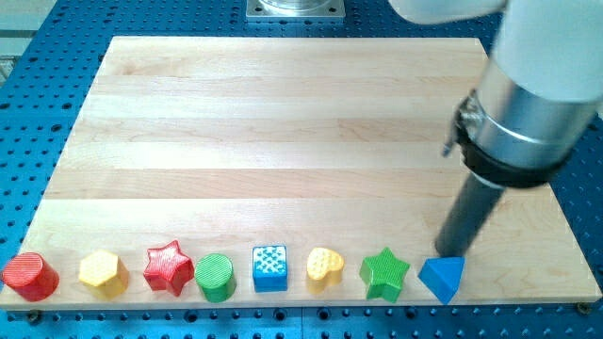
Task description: Move the green star above heart
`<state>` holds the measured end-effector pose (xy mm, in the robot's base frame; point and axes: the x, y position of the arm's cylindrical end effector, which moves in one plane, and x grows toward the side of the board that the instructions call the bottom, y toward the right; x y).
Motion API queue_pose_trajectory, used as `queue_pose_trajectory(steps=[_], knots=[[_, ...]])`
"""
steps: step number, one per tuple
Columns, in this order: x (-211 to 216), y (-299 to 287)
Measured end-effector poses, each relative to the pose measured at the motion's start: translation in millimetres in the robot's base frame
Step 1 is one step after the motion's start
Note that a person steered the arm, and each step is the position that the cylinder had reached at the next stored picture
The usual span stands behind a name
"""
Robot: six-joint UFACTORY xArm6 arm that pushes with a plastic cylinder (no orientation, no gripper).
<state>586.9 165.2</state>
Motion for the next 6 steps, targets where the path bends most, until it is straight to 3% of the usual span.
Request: queue_pose_trajectory(steps=[1,3,4,6], knots=[[31.3,10.1],[30.4,17.9],[32.1,-68.3],[25.2,-124.6]])
